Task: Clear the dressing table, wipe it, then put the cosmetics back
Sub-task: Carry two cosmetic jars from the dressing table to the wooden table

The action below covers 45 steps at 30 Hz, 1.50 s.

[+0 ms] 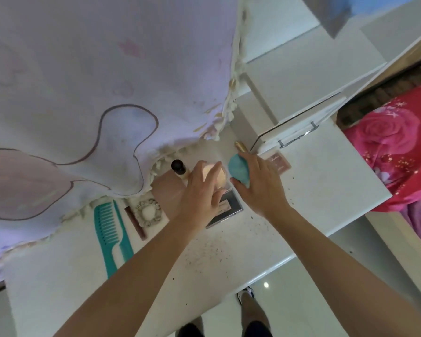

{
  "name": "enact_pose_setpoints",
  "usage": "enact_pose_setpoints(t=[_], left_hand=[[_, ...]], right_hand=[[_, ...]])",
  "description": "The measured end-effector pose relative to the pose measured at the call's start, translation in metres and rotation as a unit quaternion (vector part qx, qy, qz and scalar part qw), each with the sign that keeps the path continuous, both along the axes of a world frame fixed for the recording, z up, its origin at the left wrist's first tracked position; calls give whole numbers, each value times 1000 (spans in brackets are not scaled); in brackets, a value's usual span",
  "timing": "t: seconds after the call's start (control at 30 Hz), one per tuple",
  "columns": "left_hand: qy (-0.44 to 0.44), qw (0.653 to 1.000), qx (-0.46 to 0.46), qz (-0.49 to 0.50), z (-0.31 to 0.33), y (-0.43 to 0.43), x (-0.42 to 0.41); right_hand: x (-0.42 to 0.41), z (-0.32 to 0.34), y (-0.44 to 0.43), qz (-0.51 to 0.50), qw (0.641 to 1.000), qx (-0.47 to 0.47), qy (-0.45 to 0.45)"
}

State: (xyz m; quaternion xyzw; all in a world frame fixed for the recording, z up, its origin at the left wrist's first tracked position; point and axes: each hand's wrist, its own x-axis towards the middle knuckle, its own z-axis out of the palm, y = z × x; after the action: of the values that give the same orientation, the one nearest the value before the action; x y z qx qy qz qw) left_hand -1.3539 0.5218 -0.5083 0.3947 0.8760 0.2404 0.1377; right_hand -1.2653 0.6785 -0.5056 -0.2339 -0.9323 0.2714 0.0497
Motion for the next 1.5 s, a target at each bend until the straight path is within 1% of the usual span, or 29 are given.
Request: enact_pose_setpoints(t=[0.13, 0.23, 0.33, 0.4, 0.53, 0.63, 0.8, 0.9, 0.97, 1.1, 1.2, 1.3, 1.4, 1.5], left_hand=[[13, 999, 46, -19, 41, -11, 8], [68, 997, 44, -19, 85, -22, 3], [69, 993, 90, -10, 133, -37, -5], [100, 988, 118, 14, 166, -49, -12], [177, 969, 152, 76, 223, -87, -18], [228, 949, 153, 157, 249, -133, -6], [265, 902, 120, 320, 266, -236, 46], [276, 870, 92, 398, 276, -307, 87], [293, 840, 88, 449, 284, -355, 122], [333, 749, 70, 569, 299, -448, 205], [351, 681, 64, 639, 308, -521, 277], [363, 618, 42, 696, 318, -589, 353], [362, 579, 7, 731, 326, -651, 425], [359, 540, -22, 761, 332, -706, 483]], right_hand=[[16, 47, -1, 8, 996, -56, 65], [24, 93, 2, 9, 994, -51, 97], [24, 140, 2, 15, 989, -48, 136], [16, 167, -2, 34, 983, -43, 175], [-11, 206, -27, 85, 967, -40, 238], [-37, 220, -64, 154, 950, -75, 262], [-71, 215, -159, 304, 913, -112, 248], [-77, 217, -235, 386, 884, -121, 233], [-71, 227, -291, 432, 859, -134, 238], [-41, 253, -408, 519, 798, -178, 247], [-7, 268, -506, 579, 740, -196, 279], [38, 281, -605, 630, 685, -220, 291], [88, 290, -697, 680, 632, -208, 308], [138, 297, -776, 713, 589, -219, 312]])
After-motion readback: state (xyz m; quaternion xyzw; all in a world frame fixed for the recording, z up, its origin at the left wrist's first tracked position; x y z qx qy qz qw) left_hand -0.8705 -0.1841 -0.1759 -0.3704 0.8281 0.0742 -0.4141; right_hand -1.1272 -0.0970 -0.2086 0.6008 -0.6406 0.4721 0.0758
